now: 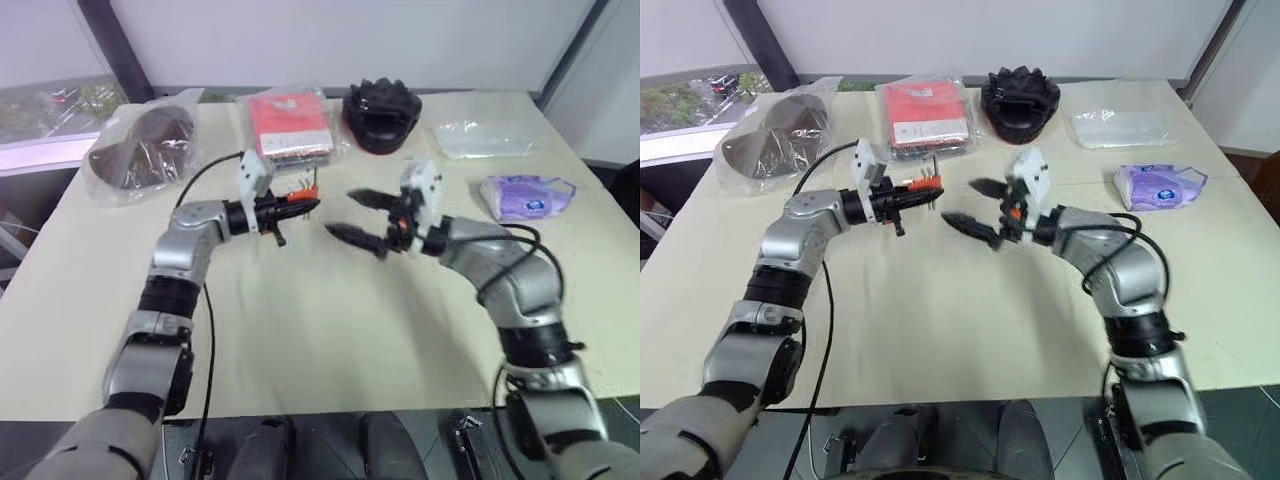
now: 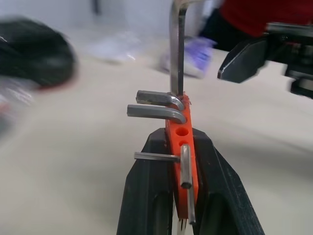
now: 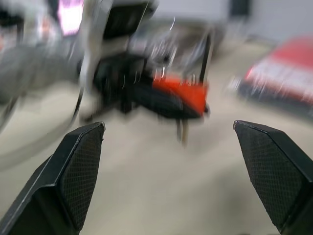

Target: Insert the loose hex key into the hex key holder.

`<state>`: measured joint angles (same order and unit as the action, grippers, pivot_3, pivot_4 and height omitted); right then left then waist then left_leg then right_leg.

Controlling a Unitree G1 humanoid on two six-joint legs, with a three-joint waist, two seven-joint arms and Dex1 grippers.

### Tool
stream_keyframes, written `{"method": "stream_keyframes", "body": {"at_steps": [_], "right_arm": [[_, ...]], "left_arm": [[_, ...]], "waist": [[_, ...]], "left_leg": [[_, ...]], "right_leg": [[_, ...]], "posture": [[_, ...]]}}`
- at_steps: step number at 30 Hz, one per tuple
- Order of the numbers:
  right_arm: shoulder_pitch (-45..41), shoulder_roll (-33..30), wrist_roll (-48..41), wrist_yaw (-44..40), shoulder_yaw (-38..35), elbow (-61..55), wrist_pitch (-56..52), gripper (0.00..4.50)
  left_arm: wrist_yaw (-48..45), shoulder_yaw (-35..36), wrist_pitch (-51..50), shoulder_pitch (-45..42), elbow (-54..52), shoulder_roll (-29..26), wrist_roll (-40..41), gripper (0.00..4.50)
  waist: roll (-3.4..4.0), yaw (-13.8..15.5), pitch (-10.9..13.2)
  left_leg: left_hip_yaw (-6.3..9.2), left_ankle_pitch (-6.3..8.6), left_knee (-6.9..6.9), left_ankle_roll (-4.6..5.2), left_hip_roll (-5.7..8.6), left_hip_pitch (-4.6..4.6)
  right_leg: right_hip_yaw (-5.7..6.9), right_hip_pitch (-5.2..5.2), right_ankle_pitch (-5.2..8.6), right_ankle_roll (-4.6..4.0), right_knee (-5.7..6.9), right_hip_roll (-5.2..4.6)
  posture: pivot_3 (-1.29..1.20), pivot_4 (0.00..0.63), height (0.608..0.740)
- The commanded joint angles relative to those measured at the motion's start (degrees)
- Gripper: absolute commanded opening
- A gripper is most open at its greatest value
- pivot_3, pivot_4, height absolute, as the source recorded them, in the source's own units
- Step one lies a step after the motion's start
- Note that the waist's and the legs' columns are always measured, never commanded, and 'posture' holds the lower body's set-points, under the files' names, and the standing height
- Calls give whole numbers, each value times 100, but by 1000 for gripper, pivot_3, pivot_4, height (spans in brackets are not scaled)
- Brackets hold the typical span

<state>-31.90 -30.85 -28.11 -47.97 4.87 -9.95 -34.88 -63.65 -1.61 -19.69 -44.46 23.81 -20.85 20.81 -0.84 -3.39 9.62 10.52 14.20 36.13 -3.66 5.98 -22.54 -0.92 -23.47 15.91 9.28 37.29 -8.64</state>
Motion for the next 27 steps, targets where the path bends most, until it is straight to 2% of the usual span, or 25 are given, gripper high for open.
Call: {"method": "stream_keyframes", "body": {"at_steps": [1, 6, 12, 16, 21, 24, 27], "right_arm": [[133, -702, 865, -287, 326, -245, 673, 4407], [278, -1228, 1458, -483, 399, -85, 1296, 4407], [450, -1268, 1628, -541, 310, -36, 1541, 4407], [492, -1051, 1556, -432, 251, -68, 1491, 4459], [551, -897, 1523, -398, 209, -183, 1370, 4459], [649, -913, 1502, -419, 185, -269, 1304, 4459], [763, -1002, 1491, -443, 106, -332, 1234, 4459]], "left_arm": [[215, 126, -1085, 75, -665, 126, 547, 0], [570, 139, -2199, 436, -1081, 51, 764, 0], [1980, 902, -4382, 480, -649, 422, 1321, 0], [2607, 1202, -4691, 616, -596, 679, 1337, 1792], [3157, 1393, -4887, 707, -633, 715, 1292, 4401], [3815, 1168, -4749, 952, -847, 509, 783, 4461], [3835, 281, -3923, 1463, -1661, -259, 32, 4461]], "waist": [[-5, 22, 3], [-5, 44, 3], [-8, 93, 4], [-11, 105, 5], [-11, 120, 2], [-13, 112, -8], [-10, 56, -14]], "left_leg": [[0, 0, 5, 0, 0, 0], [-2, 12, 9, 22, -3, 6], [0, 0, 11, 0, -2, 4], [2, -2, 14, -2, -2, 5], [0, -4, 15, -6, -2, 9], [1, -3, 14, -5, -2, 22], [-13, -3, 4, -6, -11, 37]], "right_leg": [[0, 1, 0, 1, 1, 0], [0, 5, -1, 2, 7, 3], [0, 7, -1, 2, 5, 2], [1, 11, -1, 2, 4, 1], [1, 17, -2, 1, 3, 0], [1, 31, -2, 1, 3, 1], [-6, 34, -3, 0, 3, 5]], "posture": [[0, 150, 740], [0, 150, 740], [0, 150, 740], [0, 150, 740], [0, 150, 740], [0, 150, 740], [0, 150, 740]]}}
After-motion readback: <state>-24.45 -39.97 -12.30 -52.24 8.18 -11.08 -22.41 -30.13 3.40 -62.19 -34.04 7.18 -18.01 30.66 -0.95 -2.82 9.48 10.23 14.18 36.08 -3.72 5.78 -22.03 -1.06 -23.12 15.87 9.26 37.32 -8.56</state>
